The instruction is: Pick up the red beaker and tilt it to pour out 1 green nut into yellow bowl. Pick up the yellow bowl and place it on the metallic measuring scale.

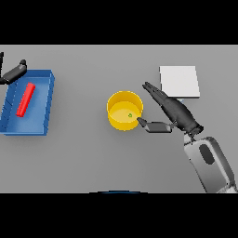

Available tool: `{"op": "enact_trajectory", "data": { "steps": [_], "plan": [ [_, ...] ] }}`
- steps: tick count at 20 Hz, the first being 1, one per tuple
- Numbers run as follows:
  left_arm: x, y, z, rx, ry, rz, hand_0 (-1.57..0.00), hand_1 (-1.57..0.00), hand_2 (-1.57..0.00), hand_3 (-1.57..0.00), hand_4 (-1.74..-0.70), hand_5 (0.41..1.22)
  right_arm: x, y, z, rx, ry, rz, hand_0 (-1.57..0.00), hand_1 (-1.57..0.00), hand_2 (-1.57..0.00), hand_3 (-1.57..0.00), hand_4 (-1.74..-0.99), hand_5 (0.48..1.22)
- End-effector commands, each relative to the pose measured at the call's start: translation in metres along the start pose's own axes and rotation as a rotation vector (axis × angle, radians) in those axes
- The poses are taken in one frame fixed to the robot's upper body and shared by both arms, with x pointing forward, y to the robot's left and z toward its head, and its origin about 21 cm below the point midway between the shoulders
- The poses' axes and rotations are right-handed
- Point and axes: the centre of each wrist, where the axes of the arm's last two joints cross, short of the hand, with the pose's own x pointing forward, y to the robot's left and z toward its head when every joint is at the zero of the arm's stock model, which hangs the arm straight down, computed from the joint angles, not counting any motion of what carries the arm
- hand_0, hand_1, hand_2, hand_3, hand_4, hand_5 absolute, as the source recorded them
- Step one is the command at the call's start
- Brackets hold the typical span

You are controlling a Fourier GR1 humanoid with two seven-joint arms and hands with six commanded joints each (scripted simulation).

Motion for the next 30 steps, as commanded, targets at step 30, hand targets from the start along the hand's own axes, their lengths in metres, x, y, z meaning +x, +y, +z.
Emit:
{"op": "enact_trajectory", "data": {
  "steps": [30],
  "plan": [
    [-0.002, 0.001, -0.001, -0.016, -0.034, 0.061, 0.00, 0.00, 0.00, 0.00, -0.79, 0.728, 0.014, 0.028, -0.082, 0.633, -0.103, 0.565, 0.00, 0.00, 0.00, 0.00, -1.285, 0.706]
  ]
}}
